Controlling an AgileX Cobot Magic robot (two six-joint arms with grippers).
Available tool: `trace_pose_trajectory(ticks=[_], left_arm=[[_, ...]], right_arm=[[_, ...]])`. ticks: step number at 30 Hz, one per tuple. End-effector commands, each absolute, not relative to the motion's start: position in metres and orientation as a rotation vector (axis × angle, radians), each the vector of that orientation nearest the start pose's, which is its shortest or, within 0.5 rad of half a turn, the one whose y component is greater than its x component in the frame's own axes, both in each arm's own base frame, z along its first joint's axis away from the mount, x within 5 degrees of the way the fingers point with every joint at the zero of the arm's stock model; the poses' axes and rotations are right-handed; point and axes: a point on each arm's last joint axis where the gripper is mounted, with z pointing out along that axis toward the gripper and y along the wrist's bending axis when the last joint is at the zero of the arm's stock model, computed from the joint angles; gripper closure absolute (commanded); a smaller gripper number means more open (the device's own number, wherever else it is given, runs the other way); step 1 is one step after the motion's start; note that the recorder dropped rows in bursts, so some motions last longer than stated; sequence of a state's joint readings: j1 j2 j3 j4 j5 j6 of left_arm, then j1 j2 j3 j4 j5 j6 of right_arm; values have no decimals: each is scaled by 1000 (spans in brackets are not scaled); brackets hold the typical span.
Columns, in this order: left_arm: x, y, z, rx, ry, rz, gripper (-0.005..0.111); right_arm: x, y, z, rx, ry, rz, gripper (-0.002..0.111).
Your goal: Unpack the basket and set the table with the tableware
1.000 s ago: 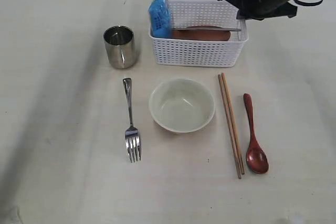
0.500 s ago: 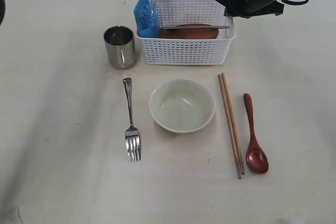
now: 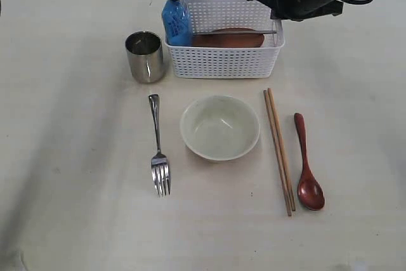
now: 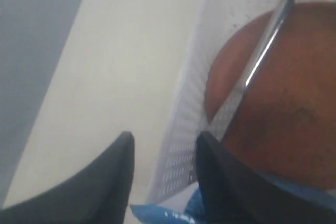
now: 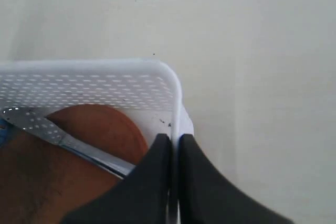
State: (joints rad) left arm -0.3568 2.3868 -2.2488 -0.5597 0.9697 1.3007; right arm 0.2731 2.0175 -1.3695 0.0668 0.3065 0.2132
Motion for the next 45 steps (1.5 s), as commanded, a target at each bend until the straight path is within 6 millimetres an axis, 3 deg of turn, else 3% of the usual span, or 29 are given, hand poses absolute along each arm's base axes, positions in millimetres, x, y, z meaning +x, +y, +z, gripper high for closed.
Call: trace_pose_trajectory(ticks=[1,8,17,26,36,45], left_arm=[[483,-212,233,1686,1793,-284,70],[483,-218,233,1676,1725,-340,70],[490,-222,205,1662,1744,-368,70],[489,-227,197,1652,1711,-462,64],[488,-229,174,1687,1752,-526,63],[491,-228,188,1660,1715,-470,63]], right_arm=[[424,120,178,-46,2434,253,109],[427,120,180,-50,2400,257,109],[428,121,182,-73,2377,249,109],[428,121,182,-108,2372,235,109],[430,121,183,-130,2348,229,109],[429,121,183,-138,2351,225,109]])
